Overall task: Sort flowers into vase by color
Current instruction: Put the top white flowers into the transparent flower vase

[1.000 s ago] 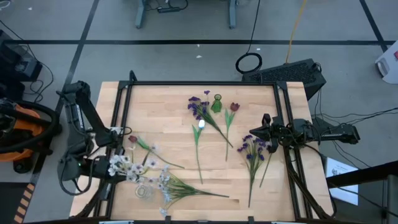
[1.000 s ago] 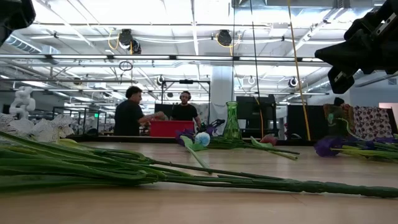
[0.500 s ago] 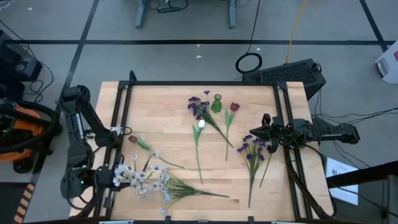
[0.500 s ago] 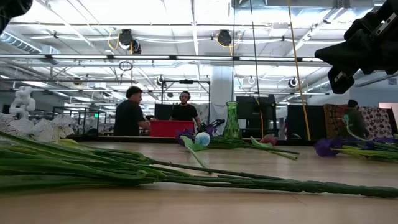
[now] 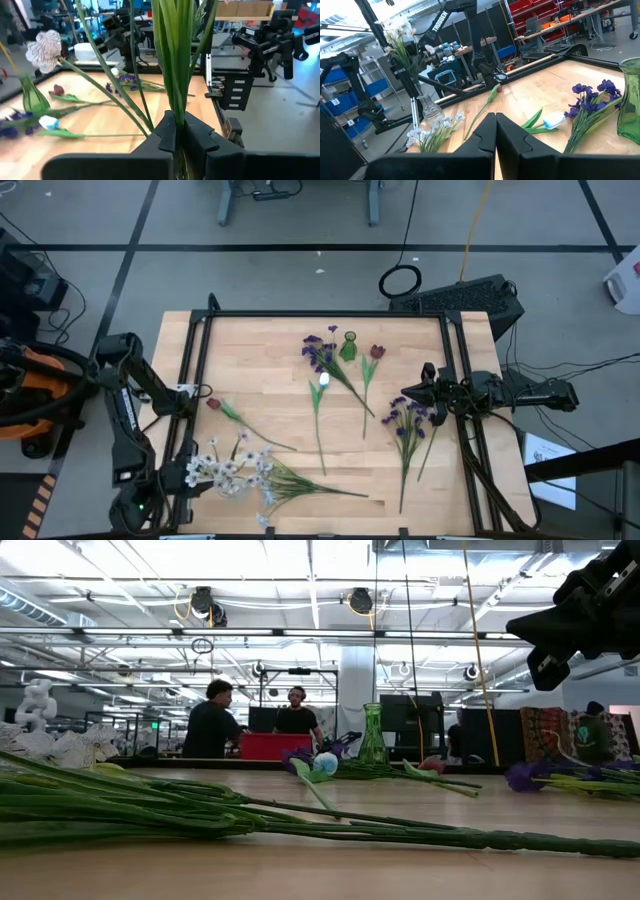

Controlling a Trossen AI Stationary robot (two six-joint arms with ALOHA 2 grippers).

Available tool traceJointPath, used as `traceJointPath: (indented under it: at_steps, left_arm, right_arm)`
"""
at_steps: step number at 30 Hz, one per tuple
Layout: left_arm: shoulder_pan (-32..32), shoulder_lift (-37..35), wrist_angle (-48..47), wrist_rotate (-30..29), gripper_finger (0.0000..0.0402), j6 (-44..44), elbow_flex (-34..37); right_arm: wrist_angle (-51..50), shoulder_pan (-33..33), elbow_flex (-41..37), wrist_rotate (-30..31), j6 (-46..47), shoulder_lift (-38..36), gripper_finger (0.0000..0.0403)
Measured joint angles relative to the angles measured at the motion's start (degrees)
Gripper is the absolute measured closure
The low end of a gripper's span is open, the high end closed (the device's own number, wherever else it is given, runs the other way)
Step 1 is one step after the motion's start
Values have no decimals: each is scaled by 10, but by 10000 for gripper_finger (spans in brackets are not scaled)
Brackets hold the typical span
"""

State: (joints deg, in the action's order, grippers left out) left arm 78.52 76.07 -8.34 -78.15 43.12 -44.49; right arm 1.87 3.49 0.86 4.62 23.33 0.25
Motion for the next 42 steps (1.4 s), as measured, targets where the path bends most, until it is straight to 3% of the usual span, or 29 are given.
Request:
traceJointPath:
  at_steps: [4,11,19,23,42]
  left_arm:
    - [-1,18,6,3,362,45,0]
    - [-7,24,0,75,357,45,0]
    - [-16,24,-15,119,355,47,0]
    - [-16,21,-17,121,354,88,0]
    - [-21,21,-13,170,343,90,0]
  right_arm:
    - [0,0,0,0,0,0,403]
    - [0,0,0,0,0,0,403]
    - [0,0,0,0,0,0,403]
    - [0,0,0,0,0,0,403]
    - [0,0,0,0,0,0,403]
